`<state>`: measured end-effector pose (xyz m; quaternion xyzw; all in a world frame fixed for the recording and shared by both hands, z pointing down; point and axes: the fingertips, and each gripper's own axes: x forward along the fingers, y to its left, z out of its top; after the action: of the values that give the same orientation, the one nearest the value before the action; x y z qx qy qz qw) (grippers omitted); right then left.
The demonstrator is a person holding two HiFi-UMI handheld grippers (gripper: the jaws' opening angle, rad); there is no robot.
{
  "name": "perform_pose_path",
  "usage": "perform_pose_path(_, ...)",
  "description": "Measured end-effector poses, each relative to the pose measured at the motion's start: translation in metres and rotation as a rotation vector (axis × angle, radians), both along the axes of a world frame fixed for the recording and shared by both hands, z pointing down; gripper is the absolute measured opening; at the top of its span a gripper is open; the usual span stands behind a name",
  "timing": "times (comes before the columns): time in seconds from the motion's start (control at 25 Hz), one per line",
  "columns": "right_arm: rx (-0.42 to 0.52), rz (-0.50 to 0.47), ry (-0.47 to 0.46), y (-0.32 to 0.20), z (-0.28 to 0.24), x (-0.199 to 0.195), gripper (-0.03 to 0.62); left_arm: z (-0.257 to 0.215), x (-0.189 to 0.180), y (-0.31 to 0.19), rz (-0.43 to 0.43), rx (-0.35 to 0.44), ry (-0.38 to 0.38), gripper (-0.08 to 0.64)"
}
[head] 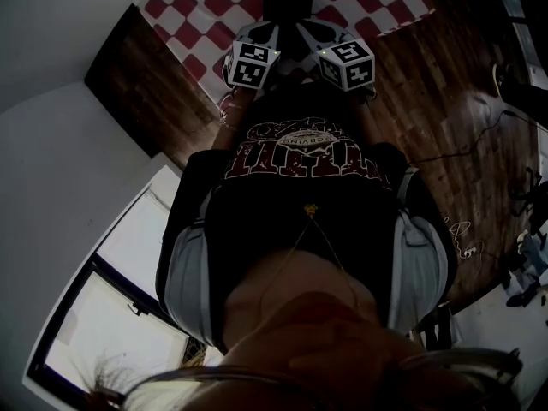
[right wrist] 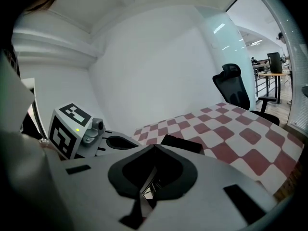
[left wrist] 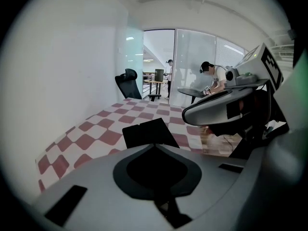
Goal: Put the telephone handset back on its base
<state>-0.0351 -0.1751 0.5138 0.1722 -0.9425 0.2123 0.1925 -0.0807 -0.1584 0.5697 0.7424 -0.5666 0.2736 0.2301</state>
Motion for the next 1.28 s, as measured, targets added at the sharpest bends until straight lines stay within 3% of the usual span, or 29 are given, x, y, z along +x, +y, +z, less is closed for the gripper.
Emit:
perform_pose_path(0.6,0.064,0.010,-0.067,-0.013,-0.040,-0.003,0.017,-0.069,0.015,-0.020,0.020,0.153,0.024,0.009)
perform_pose_path(0.88,0.104,0.004,-0.095,-0.015,-0.062,-0.004,0.018,-0.104,0.011,-0.027,0.025,0.234,-0.063,0.009)
perform_pose_path(1.28,0.160,0.000,-0.130,-0.013,-0.094,-0.004,0.017,-0.147,0.015,-0.027,0.030,0.310,-0.055,0.009)
